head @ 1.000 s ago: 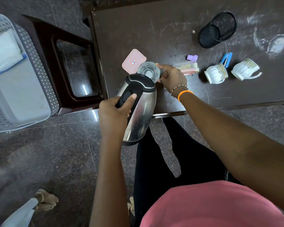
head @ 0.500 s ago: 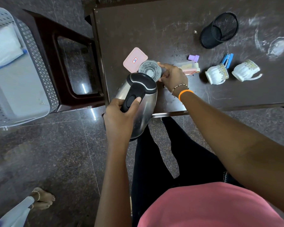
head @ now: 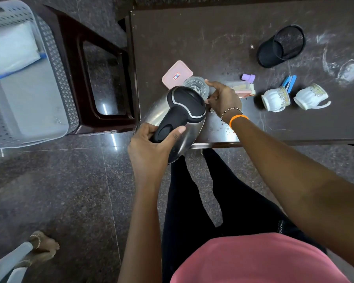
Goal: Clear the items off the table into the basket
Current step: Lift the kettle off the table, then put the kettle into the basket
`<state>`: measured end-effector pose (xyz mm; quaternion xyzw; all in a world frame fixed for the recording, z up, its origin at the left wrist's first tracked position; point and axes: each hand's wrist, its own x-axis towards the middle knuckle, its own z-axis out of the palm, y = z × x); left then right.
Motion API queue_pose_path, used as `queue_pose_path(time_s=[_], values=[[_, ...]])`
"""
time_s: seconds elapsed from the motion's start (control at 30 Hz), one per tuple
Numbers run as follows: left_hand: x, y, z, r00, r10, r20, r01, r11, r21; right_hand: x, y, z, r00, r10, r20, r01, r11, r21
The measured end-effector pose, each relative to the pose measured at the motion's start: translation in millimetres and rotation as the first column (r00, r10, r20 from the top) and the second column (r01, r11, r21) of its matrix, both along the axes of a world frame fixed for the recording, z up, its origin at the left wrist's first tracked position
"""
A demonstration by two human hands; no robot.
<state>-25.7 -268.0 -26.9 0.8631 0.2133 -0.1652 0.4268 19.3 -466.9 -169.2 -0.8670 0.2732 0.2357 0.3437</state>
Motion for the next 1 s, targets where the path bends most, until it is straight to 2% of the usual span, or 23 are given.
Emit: queue_pose_path(time_s=[0.13,0.27,0.47,0.57,0.7,0.83,1.0], values=[[-1,14,0,0.999,0.048,0.002,-0.048,0.999,-0.017,3,7,6,1.000,0.007,0.031,-0.007,1.000,0.006],[-8,31,3,0.986,0.163,0.014,-0.162,0.984,-0.071,7,23,18,0.993,0.045,0.107,-0.042,0.999,-0.029],[-23,69,18,0.921,0.387,0.043,-0.368,0.900,-0.234,17,73,42,0.973,0.063,0.222,-0.101,0.981,0.165],[-30,93,30,0.835,0.542,0.095,-0.485,0.806,-0.339,24,112,61,0.967,0.074,0.243,-0.145,0.947,0.288],[-35,127,47,0.700,0.699,0.147,-0.565,0.668,-0.484,34,163,89,0.938,0.147,0.314,-0.255,0.905,0.340],[-30,164,64,0.597,0.772,0.220,-0.551,0.594,-0.586,52,205,114,0.911,0.146,0.387,-0.304,0.870,0.388],[-6,222,83,0.444,0.834,0.329,-0.557,0.544,-0.628,81,265,130,0.899,0.138,0.416,-0.325,0.847,0.421]])
